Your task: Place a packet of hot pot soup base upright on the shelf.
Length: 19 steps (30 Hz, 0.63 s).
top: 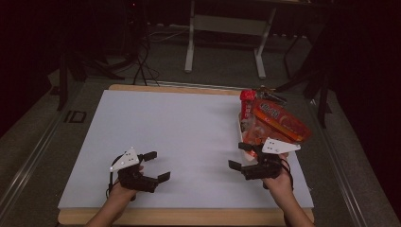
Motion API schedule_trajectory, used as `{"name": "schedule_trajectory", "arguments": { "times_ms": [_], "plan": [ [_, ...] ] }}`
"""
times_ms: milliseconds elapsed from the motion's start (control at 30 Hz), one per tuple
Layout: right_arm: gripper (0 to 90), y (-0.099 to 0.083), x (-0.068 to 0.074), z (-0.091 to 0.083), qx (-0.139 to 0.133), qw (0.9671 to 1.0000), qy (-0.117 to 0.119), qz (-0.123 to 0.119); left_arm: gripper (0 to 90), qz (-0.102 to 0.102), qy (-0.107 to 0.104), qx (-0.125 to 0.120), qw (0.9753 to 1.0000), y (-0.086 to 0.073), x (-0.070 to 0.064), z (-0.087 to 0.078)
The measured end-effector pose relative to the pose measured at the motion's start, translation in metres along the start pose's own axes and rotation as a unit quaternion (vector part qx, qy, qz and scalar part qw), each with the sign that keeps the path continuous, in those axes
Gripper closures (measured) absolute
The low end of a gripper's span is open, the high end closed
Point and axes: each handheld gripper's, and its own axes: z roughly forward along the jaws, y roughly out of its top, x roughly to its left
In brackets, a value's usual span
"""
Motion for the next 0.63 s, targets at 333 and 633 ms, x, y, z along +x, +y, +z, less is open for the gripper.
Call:
{"name": "schedule_trajectory", "arguments": {
  "times_ms": [333,633],
  "plan": [
    [15.4,-0.018,0.002,0.0,0.006,1.0,-0.002,0.006,3.2,0.001,-0.002,0.0,1.0,-0.002,-0.001,0.001],
    [15.5,-0.022,-0.002,0.002,0.008,0.9999,-0.005,0.008,3.2,0.011,0.001,-0.002,0.9999,0.0,-0.003,-0.001]
  ]
}}
